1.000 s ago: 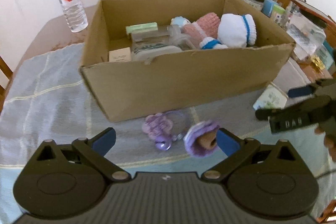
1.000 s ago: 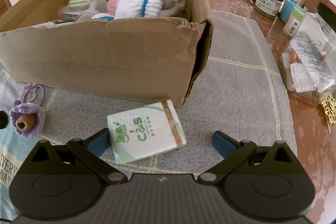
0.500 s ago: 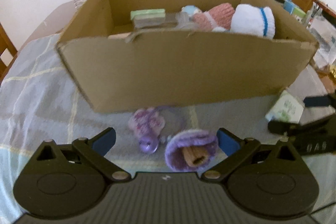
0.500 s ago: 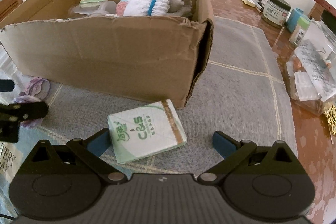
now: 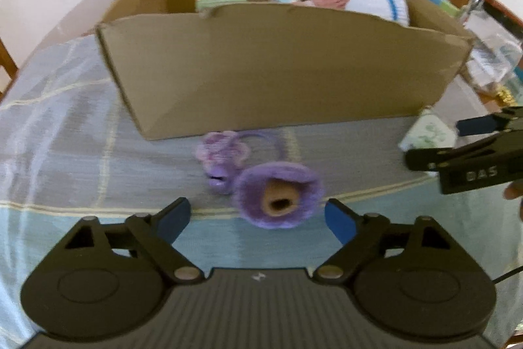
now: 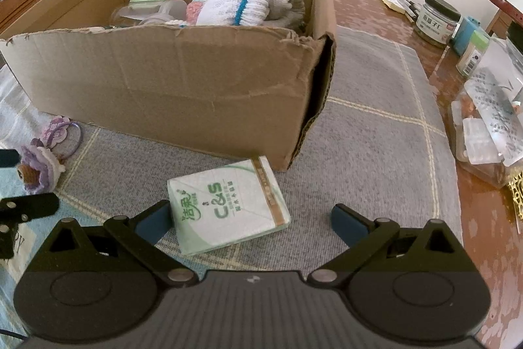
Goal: Organize objects
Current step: 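Grasp the C&S pack with the right tool while the left grasps the purple knit cup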
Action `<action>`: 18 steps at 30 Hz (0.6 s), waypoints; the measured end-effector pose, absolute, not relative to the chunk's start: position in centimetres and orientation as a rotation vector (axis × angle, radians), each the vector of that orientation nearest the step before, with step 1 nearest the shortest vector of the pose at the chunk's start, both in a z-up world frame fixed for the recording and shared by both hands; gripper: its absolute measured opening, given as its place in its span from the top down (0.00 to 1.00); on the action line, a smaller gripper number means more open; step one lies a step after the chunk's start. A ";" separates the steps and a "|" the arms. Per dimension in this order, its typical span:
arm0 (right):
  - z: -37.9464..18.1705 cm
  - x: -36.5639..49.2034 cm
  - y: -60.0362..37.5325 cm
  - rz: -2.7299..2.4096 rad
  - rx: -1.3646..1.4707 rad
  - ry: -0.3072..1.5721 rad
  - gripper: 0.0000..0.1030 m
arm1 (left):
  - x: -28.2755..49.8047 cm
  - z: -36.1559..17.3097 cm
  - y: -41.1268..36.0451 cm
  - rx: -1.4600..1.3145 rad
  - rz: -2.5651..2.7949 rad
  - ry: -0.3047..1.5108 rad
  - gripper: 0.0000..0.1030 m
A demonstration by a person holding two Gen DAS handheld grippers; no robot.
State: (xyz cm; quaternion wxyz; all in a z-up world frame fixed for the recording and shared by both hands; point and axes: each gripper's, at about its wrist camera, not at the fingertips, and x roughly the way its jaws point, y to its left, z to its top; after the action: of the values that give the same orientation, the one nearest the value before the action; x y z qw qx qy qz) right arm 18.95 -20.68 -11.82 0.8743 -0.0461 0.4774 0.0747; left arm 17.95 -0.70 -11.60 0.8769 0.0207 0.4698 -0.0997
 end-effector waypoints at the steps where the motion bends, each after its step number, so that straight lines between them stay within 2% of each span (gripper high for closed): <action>1: -11.8 19.0 -20.7 0.157 -0.097 0.997 0.00 | 18.0 -11.5 -0.9 0.033 -0.209 0.977 0.16; 10: -11.8 18.8 -20.6 0.155 -0.096 0.992 0.00 | 19.1 -11.5 -1.9 -0.028 -0.218 0.959 0.25; 14: -11.8 18.8 -20.5 0.155 -0.096 0.991 0.00 | 19.1 -11.5 -2.2 0.024 -0.207 0.937 0.40; 18: -11.8 18.8 -20.5 0.154 -0.095 0.989 0.00 | 18.3 -11.6 -2.5 0.086 -0.227 0.923 0.41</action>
State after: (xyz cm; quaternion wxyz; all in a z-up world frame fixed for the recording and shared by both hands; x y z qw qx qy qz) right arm 18.80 -20.52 -11.79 0.8764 -0.0455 0.4737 0.0739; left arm 18.27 -2.46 -11.58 0.8883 0.0414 0.4441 -0.1094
